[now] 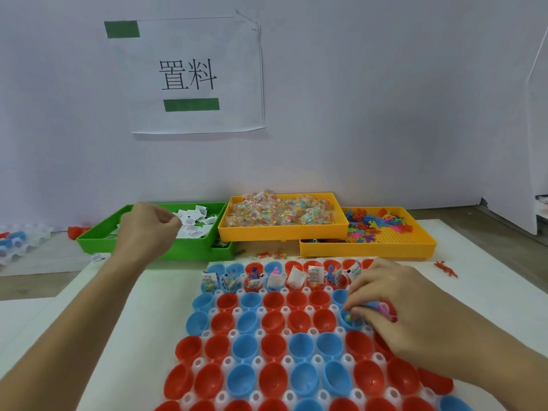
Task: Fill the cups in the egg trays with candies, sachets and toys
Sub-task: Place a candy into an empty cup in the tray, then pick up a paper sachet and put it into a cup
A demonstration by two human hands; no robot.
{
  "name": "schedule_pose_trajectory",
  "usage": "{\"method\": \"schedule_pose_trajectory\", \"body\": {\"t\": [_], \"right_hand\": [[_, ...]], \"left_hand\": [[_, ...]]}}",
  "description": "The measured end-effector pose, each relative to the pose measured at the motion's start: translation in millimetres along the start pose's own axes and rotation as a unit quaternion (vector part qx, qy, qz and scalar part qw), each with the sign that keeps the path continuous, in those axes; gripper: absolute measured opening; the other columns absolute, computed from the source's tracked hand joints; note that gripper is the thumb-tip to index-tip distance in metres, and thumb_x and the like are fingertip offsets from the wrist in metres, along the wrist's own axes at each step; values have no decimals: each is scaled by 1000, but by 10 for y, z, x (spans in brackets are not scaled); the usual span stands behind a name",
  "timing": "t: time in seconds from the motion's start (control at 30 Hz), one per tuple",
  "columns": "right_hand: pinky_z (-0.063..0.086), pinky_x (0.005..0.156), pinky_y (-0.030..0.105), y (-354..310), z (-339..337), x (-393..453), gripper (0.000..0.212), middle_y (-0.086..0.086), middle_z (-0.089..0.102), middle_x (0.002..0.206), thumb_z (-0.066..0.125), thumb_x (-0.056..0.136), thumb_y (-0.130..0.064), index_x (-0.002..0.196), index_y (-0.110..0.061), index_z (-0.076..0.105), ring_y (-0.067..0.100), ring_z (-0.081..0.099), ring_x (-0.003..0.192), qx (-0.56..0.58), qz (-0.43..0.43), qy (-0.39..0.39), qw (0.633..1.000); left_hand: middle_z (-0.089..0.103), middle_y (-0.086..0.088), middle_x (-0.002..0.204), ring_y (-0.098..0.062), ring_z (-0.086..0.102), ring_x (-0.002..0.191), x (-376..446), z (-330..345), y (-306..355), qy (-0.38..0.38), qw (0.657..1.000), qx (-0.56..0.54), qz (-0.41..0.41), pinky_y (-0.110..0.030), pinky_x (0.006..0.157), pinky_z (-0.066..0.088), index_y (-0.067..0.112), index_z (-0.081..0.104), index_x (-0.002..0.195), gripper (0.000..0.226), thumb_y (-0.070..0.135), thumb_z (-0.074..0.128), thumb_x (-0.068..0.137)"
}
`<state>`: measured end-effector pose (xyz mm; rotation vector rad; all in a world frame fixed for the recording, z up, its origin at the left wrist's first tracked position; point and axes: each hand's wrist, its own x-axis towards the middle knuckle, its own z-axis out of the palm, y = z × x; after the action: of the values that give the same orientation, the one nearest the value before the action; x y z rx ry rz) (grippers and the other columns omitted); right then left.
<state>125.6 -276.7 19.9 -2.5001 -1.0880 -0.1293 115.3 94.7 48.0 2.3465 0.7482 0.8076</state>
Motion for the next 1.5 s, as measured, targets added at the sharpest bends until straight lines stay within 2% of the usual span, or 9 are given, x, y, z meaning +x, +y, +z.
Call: {"method": "schedule_pose_trajectory", "body": {"t": [0.27,0.4,0.6,0.8,0.9,1.07,1.13,1.27,1.5], "right_hand": [[41,89,15,9,-16,1,14,-32,60,97,68,90,-38,96,-49,75,-7,48,107,25,-11,12,1000],[43,87,16,4,-19,-11,12,-33,57,104,69,89,-40,96,-48,75,-6,48,110,41,-9,30,999],[43,84,17,28,-46,-9,12,-26,64,94,73,88,-29,91,-40,77,-1,56,101,75,-4,107,991],[41,76,5,23,-114,-1,14,-23,67,88,73,88,-20,94,-32,79,0,59,95,105,19,176,978],[42,75,3,-15,-110,7,17,-22,67,87,74,87,-17,98,-30,77,-3,59,94,116,23,197,973],[52,74,13,-132,-108,30,23,-23,70,90,66,82,-44,104,-40,70,0,65,93,219,10,201,955],[55,74,20,-166,-109,19,34,-22,72,94,63,76,-52,105,-38,71,4,68,94,282,-9,174,943],[58,77,31,-164,-114,22,24,-9,77,90,70,73,-42,92,-29,78,10,73,87,344,-15,168,924],[58,74,21,-103,-70,47,9,-8,77,83,75,82,-18,85,-26,78,8,74,81,344,17,138,929]], "left_hand": [[74,-20,98,-31,66,86,403,248,78,-109,985,115,69,-33,78,52,4,77,97,13,10,74,86],[71,-20,98,-31,66,93,518,349,148,-182,953,236,64,-39,78,56,-2,72,101,29,23,76,85],[69,-23,99,-34,66,93,589,436,146,-163,956,237,53,-40,79,56,-3,70,100,16,6,69,88],[71,-18,89,-30,65,78,408,200,366,-83,988,110,68,-33,68,51,8,68,83,15,11,81,79],[71,-3,74,-14,64,61,58,21,624,-62,990,18,123,-24,51,44,13,69,86,14,14,81,80],[67,-7,70,-15,71,60,-938,-139,1101,-287,906,-230,211,-20,59,56,24,63,97,39,11,86,69],[68,-5,71,-16,70,61,-1207,-68,1199,-318,881,-237,259,-24,63,58,27,60,101,45,12,88,68],[66,4,67,-9,63,58,-1407,153,1245,-317,868,-210,318,-30,64,56,33,55,100,47,12,87,72],[66,4,68,-8,62,57,-1425,310,1193,-282,880,-213,318,-30,61,57,31,56,95,42,17,88,71]]}}
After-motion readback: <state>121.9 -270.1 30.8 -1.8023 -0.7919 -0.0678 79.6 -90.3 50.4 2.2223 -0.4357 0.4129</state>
